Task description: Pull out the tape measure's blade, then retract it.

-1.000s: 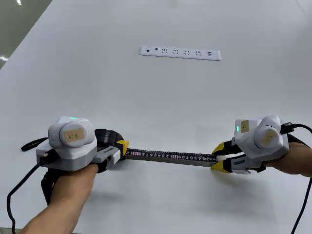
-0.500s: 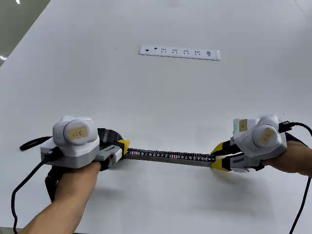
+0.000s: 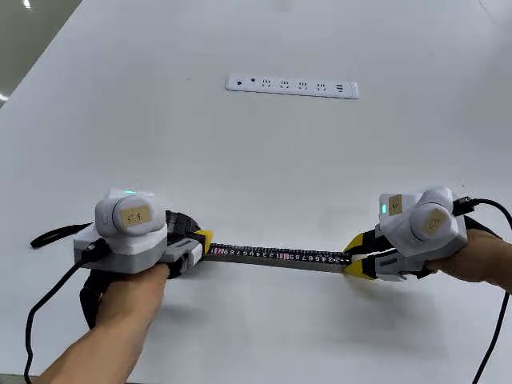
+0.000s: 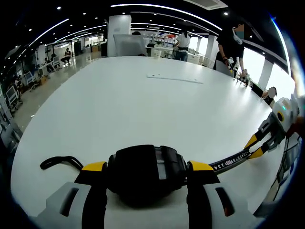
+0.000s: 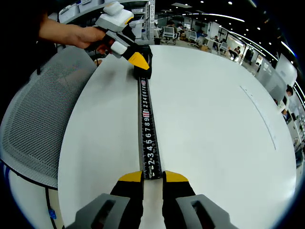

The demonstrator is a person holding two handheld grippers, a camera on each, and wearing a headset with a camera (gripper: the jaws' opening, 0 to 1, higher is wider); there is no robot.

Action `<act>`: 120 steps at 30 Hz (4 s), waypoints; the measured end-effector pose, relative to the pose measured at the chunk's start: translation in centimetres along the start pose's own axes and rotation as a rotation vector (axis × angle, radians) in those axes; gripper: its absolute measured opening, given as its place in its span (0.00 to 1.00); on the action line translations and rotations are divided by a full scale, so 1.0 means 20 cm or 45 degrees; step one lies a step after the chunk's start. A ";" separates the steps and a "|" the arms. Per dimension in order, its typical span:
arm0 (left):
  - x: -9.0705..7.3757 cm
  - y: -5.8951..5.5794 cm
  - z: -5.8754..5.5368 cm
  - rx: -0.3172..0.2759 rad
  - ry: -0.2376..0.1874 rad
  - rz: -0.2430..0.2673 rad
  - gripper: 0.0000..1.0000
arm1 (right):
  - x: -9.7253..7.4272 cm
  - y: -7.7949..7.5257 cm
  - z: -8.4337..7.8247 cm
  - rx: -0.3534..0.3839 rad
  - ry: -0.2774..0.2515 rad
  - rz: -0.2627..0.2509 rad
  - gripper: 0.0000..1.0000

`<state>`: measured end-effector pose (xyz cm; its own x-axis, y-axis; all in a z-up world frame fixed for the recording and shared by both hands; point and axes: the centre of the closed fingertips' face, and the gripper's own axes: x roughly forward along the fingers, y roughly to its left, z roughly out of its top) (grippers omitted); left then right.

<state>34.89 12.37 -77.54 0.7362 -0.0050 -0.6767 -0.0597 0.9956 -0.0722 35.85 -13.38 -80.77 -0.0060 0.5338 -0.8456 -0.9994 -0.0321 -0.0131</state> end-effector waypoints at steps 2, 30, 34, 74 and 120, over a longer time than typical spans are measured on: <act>0.01 0.00 -0.01 -0.006 0.006 0.005 0.64 | 0.00 0.00 0.00 -0.003 -0.003 -0.001 0.11; 0.00 0.01 -0.02 0.012 0.039 0.034 0.60 | 0.00 0.00 0.00 -0.026 -0.005 0.012 0.09; 0.00 0.01 -0.02 0.003 0.051 0.033 0.60 | 0.00 0.00 0.00 -0.026 -0.003 0.012 0.09; 0.00 0.02 -0.03 0.007 0.035 0.026 0.59 | 0.00 0.01 0.00 -0.011 0.024 0.007 0.09; 0.01 0.02 -0.02 -0.011 0.038 0.008 0.59 | 0.06 0.01 0.10 -0.028 0.042 0.027 0.09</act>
<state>34.72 12.72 -77.98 0.7156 -0.0018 -0.6985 -0.0698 0.9948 -0.0741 35.67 -11.04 -80.77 -0.0260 0.5043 -0.8631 -0.9980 -0.0623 -0.0064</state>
